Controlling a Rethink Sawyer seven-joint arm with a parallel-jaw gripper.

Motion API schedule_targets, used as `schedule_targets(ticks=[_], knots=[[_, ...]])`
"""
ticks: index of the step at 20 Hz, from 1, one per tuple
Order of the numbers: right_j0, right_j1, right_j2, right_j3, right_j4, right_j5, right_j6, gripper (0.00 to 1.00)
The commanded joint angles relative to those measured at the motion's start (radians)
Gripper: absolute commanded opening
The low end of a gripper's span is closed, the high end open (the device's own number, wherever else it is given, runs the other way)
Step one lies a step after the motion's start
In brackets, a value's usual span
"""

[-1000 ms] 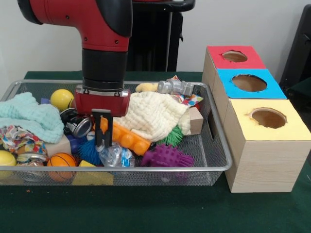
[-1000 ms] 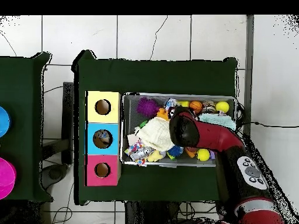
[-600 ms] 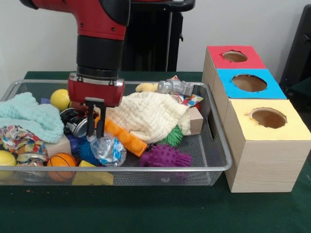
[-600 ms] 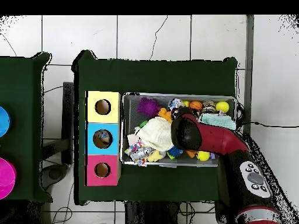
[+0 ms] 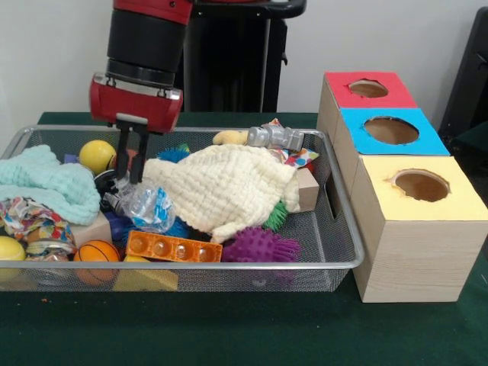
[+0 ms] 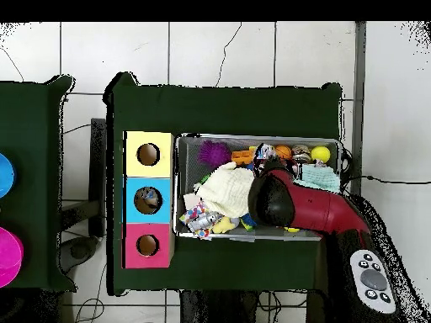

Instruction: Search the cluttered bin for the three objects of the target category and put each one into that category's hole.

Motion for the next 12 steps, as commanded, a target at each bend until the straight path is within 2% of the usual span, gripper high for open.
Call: schedule_targets(ticks=[1, 12], knots=[[0.019, -0.028, -0.011, 0.061, 0.002, 0.142, 0.099, 0.00], [0.008, -0.106, 0.039, 0.133, 0.046, 0.196, 0.103, 0.00]])
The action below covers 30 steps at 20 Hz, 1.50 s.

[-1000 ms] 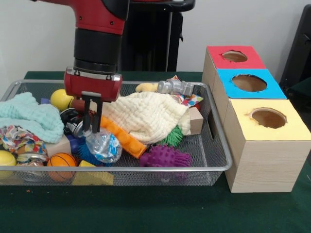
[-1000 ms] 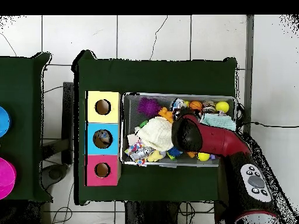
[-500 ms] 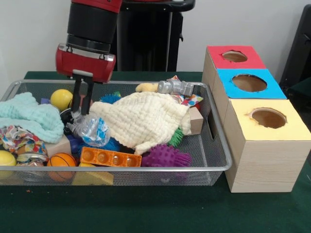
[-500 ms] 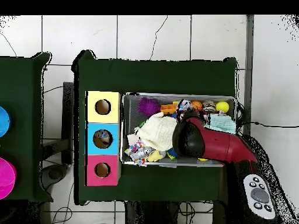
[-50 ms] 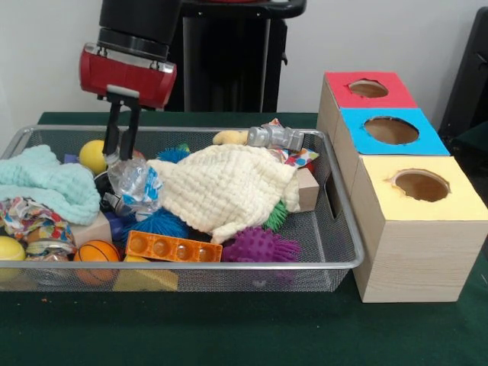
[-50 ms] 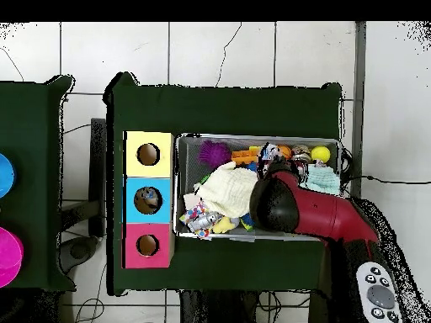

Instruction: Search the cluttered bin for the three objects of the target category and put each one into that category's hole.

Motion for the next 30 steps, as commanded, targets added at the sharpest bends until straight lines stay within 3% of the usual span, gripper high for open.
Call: schedule_targets(ticks=[1, 10, 22, 30], knots=[[0.004, -0.038, 0.058, 0.106, 0.044, 0.170, 0.105, 0.00], [0.008, -0.089, 0.110, 0.139, 0.106, 0.233, 0.106, 0.00], [0.039, -0.129, 0.096, 0.100, 0.144, 0.333, 0.081, 0.00], [0.062, -0.165, 0.110, 0.129, 0.194, 0.359, 0.102, 0.00]])
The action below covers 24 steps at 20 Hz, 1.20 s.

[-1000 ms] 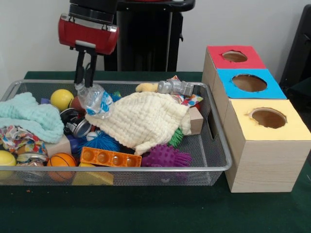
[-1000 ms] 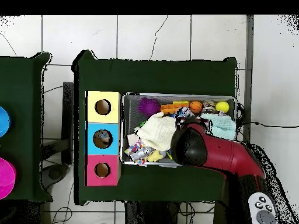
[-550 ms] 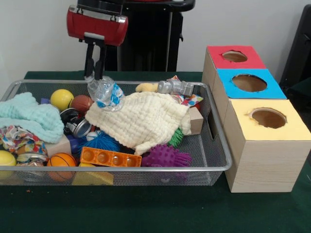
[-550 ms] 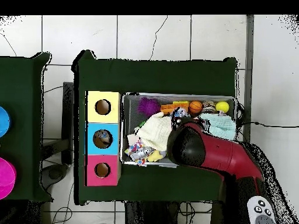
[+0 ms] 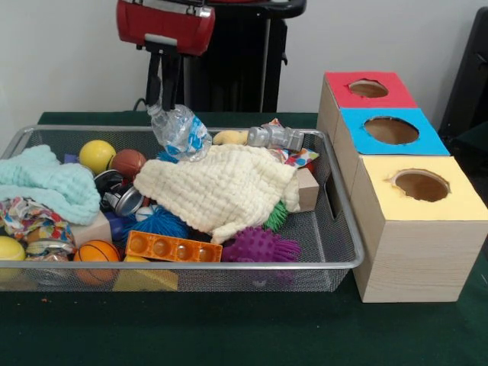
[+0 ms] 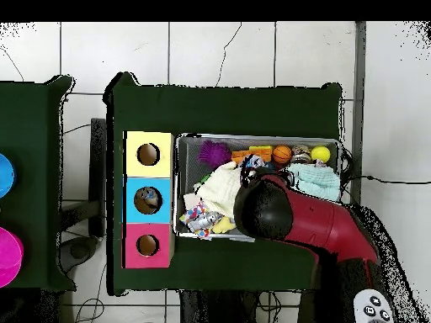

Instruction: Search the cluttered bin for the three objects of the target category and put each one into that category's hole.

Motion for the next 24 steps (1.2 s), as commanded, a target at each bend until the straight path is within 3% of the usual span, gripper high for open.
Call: schedule_targets(ticks=[1, 11, 18, 24], knots=[[0.026, -0.029, 0.093, 0.065, 0.066, 0.140, 0.107, 0.00], [0.142, -0.017, 0.020, 0.056, 0.096, 0.100, 0.204, 0.00], [0.238, -0.023, -0.038, 0.026, 0.141, 0.156, 0.249, 0.00], [0.274, -0.052, -0.072, 0.042, 0.178, 0.178, 0.248, 0.00]])
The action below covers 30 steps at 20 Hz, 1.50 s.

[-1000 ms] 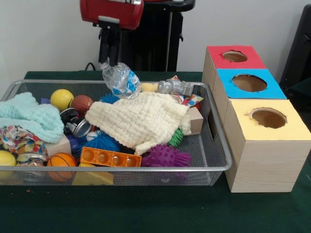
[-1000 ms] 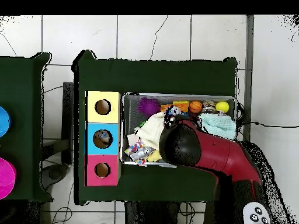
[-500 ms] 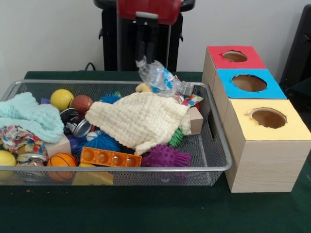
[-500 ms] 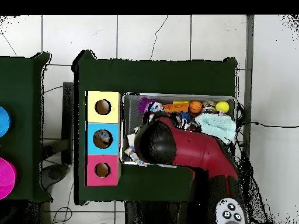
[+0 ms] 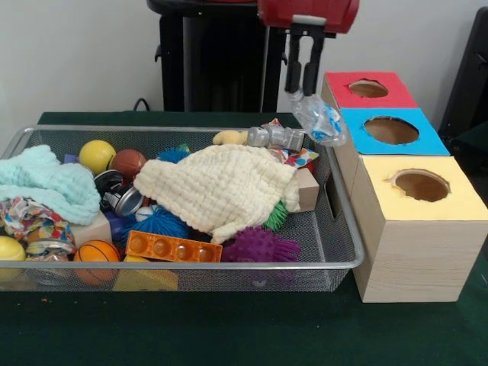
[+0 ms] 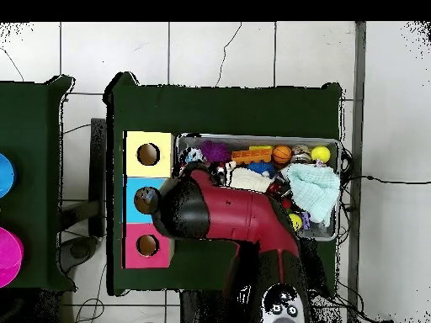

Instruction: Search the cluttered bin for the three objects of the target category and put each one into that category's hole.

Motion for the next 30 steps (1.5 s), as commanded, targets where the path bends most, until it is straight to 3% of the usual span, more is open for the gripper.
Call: schedule_targets(ticks=[1, 12, 30], knots=[[0.020, -0.021, -0.043, 0.038, 0.060, 0.169, 0.247, 0.00], [0.051, -0.033, -0.085, 0.053, 0.087, 0.174, 0.242, 0.00], [0.150, -0.001, -0.139, 0.103, 0.161, 0.047, 0.288, 0.00]])
